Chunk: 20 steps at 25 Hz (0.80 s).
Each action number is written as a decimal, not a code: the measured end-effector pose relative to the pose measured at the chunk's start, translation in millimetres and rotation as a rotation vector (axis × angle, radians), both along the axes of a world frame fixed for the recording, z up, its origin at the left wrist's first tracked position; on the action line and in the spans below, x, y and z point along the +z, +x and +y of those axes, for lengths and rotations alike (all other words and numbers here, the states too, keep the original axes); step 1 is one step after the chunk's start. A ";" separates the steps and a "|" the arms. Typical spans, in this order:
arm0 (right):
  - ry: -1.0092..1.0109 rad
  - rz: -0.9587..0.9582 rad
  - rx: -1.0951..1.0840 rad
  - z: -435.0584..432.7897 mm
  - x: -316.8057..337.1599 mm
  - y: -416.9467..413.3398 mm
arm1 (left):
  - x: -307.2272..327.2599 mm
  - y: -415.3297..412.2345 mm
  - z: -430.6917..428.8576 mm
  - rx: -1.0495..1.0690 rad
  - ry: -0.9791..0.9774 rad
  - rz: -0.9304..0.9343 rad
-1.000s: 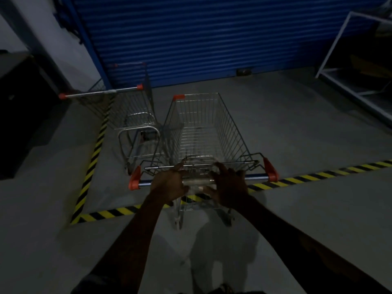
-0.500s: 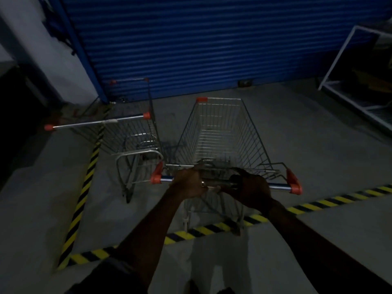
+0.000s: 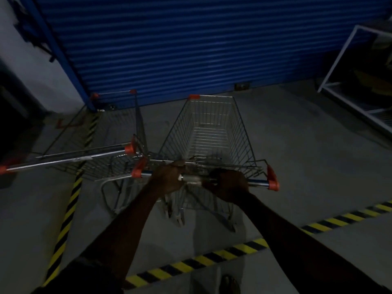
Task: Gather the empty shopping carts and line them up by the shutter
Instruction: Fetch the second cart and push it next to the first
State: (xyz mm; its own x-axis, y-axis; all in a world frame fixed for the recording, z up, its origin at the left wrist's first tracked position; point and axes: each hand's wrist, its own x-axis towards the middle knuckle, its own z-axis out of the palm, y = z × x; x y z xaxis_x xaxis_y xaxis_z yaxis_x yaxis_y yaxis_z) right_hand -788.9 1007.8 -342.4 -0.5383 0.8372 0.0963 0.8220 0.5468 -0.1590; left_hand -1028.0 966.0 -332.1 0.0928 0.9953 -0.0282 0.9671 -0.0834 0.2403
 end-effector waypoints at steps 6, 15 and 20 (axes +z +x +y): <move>0.001 0.089 0.079 74.9 0.0 -40.8 | -22.3 -47.2 68.5 0.048 0.099 0.047; 0.118 -0.037 0.011 171.9 -15.8 -97.8 | -11.6 -98.6 153.9 0.041 0.030 0.004; -0.039 -0.033 -0.220 190.8 -9.4 -158.3 | -3.3 -135.6 207.2 0.187 -0.132 -0.059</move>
State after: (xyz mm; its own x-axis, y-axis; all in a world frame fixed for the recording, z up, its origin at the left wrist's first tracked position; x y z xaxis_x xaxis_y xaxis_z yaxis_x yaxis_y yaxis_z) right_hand -947.2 1198.6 -351.7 -0.3449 0.9374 0.0472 0.9259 0.3481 -0.1471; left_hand -1163.6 1173.2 -335.4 -0.0873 0.9833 -0.1595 0.9468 0.1316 0.2935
